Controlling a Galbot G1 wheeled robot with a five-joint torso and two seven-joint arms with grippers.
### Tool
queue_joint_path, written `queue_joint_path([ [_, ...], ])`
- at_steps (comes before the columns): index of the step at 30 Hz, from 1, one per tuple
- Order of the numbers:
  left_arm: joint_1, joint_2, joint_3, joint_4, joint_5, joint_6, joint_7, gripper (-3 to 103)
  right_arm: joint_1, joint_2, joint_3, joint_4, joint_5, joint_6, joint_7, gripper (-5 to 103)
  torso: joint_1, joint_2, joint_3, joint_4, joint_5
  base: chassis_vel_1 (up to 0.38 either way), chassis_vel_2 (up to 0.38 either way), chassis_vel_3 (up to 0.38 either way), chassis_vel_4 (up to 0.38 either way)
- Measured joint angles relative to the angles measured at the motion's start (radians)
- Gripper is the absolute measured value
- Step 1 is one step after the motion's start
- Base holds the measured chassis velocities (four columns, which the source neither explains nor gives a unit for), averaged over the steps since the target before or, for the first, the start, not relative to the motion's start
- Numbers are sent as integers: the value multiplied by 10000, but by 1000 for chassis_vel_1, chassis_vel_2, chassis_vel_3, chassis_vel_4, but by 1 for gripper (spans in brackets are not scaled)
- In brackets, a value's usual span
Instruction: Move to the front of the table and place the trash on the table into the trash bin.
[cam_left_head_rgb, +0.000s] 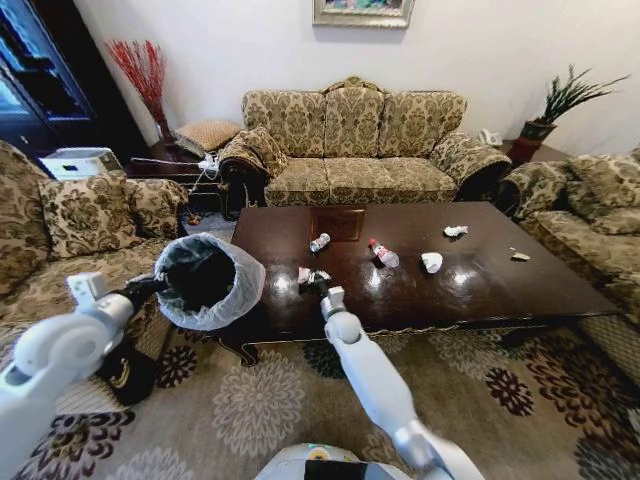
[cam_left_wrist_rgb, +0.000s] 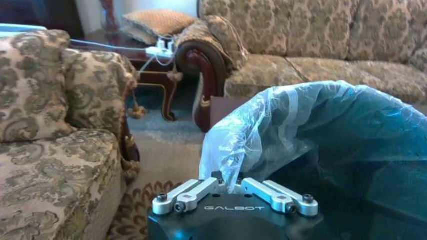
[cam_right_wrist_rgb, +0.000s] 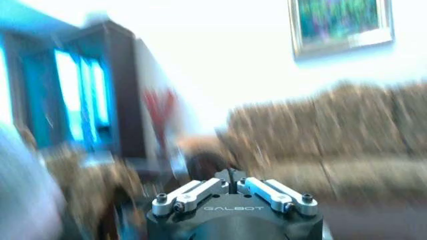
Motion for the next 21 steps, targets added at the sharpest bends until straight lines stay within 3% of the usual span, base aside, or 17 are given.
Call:
queue_joint_path([
  [4, -140, 323, 90, 37, -207, 13, -118, 0, -99, -309, -30, 988, 186, -258, -118, 0, 1, 0, -1, -1, 0, 0, 0, 0, 0],
  [5, -172, 332, 133, -24, -231, 13, -145, 0, -242, -445, -22, 1014, 212, -373, -141, -3, 0, 0, -1, -1, 0, 0, 0, 0, 0],
  [6, -163, 262, 164, -112, -228, 13, -145, 0, -330, -454, 7, 746, 202, -355, -144, 2, 0, 0, -1, 0, 0, 0, 0, 0, 0],
  [8, -123, 158, 199, -207, -188, 13, -140, 0, -429, -405, 54, 407, 205, -345, -122, 2, -1, 0, -1, 0, -1, 0, 0, 0, 0],
  [15, 74, -272, 285, -465, 119, -46, -14, 0, -382, 499, -31, -1199, 704, -1238, 621, 34, 0, 0, 0, 3, -1, 0, 0, 0, 0],
  [17, 75, -274, 285, -473, 131, -49, 7, 0, -278, 628, -41, -1402, 731, -1368, 749, 34, 0, 0, 0, 3, -2, 0, 0, 0, 0],
  [18, 74, -275, 286, -474, 141, -56, 40, 0, -131, 804, -44, -1668, 761, -1533, 923, 45, 0, 0, 0, 4, -1, 0, 0, 0, 0],
  [20, 70, -277, 298, -473, 152, -64, 58, 0, -11, 925, -39, -1877, 763, -1616, 1033, 45, 0, 0, 0, 3, 0, 0, 0, 0, 0],
  [21, 65, -281, 310, -470, 162, -71, 73, 0, 64, 993, -33, -1999, 763, -1655, 1088, 51, 0, 0, 0, 3, -1, 0, 0, 0, 0],
])
